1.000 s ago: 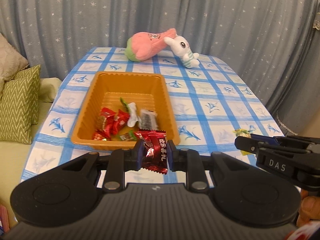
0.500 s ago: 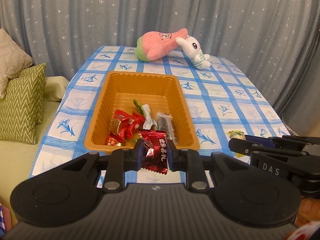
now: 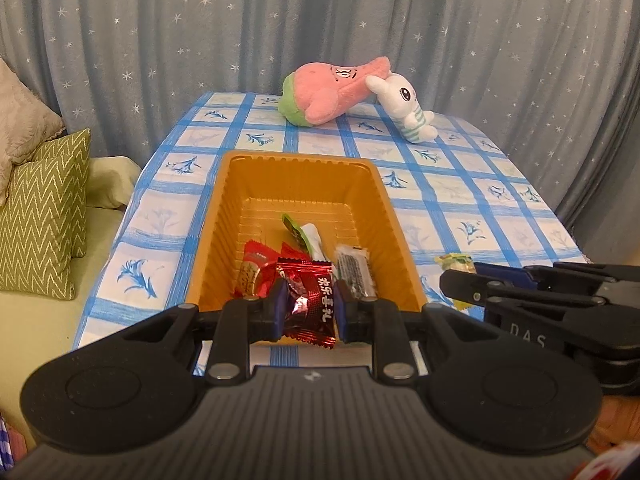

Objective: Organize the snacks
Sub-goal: 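Carry both candies over the orange tray and lower them toward it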

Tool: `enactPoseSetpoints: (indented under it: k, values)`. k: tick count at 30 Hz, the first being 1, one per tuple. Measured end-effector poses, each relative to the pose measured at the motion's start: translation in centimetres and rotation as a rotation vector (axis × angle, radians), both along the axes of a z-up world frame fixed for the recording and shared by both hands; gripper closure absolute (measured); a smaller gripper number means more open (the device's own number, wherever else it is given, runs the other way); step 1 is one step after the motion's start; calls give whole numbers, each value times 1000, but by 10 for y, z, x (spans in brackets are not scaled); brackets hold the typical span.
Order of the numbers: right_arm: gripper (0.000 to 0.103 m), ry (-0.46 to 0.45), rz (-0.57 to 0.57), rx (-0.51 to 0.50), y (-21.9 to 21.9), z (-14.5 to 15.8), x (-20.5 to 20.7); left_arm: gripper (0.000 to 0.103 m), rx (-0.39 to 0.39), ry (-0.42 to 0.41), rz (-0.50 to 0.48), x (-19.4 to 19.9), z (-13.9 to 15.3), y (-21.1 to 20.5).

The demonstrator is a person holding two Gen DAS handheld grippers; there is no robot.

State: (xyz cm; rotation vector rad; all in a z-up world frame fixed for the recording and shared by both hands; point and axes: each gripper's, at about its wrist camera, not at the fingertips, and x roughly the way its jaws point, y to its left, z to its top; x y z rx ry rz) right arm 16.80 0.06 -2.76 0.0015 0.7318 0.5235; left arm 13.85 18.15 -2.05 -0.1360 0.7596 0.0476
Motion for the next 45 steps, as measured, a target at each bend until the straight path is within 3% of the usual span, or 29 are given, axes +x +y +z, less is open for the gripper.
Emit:
enactPoseSetpoints:
  k: [45]
  values:
    - [81, 23, 28, -10, 52, -35, 128, 81, 46, 54, -64, 134, -45, 41]
